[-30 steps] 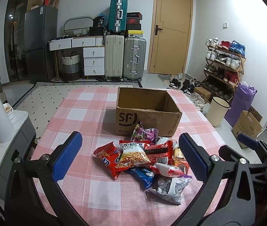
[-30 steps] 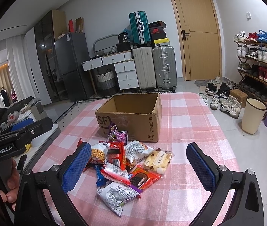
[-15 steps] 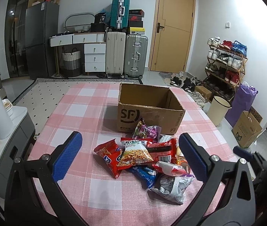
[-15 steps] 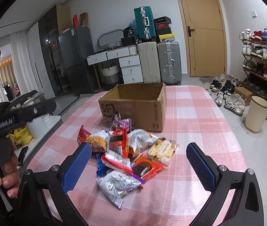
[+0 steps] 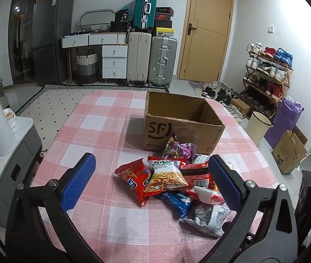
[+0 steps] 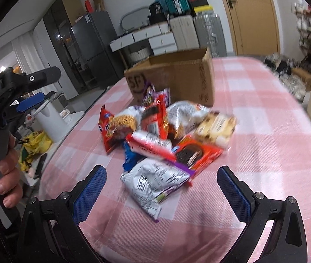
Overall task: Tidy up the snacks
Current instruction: 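Reach the right tool to the white-and-purple snack bag and grasp it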
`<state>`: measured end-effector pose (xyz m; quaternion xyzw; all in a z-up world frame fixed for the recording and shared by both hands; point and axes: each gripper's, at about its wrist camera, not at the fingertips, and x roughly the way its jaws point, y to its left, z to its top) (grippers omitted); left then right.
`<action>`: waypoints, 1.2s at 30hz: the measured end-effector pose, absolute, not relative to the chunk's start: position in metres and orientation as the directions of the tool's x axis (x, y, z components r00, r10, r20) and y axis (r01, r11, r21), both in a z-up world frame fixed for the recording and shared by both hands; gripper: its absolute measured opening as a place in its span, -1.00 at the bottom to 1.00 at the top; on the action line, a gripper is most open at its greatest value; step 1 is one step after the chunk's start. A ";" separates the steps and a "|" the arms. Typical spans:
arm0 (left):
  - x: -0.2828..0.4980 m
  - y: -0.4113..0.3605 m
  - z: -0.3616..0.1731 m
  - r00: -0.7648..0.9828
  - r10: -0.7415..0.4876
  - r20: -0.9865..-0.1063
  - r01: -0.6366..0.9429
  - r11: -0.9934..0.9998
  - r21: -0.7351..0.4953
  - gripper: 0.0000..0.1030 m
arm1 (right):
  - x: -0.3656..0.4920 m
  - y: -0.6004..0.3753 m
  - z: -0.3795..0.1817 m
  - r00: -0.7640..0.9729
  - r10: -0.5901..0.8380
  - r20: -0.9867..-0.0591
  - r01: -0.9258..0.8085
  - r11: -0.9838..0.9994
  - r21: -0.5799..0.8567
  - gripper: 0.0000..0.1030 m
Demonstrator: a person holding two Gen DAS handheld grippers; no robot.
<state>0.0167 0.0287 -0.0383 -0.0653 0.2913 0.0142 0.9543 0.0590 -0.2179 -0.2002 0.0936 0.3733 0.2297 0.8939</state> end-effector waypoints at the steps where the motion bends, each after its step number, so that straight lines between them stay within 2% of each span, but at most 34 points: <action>1: 0.017 0.031 -0.039 0.829 -0.011 -0.560 -0.068 0.990 -0.120 0.99 | 0.061 -0.217 -0.204 0.611 0.484 -0.627 -0.340 0.875 0.344 0.99; 16: 0.034 0.059 -0.064 0.799 0.008 -0.601 -0.117 0.983 -0.142 0.99 | 0.082 -0.192 -0.237 0.505 0.562 -0.655 -0.336 0.827 0.451 0.98; 21: 0.039 0.067 -0.071 0.790 0.014 -0.613 -0.132 0.980 -0.147 0.99 | 0.089 -0.188 -0.244 0.487 0.575 -0.658 -0.329 0.818 0.471 0.77; 28: 0.043 0.076 -0.079 0.776 0.031 -0.630 -0.155 0.978 -0.143 0.99 | 0.089 -0.189 -0.249 0.458 0.621 -0.636 -0.355 0.784 0.510 0.08; 36: 0.046 0.094 -0.085 0.759 0.068 -0.648 -0.208 0.968 -0.142 0.99 | 0.079 -0.191 -0.242 0.457 0.649 -0.609 -0.397 0.761 0.513 0.03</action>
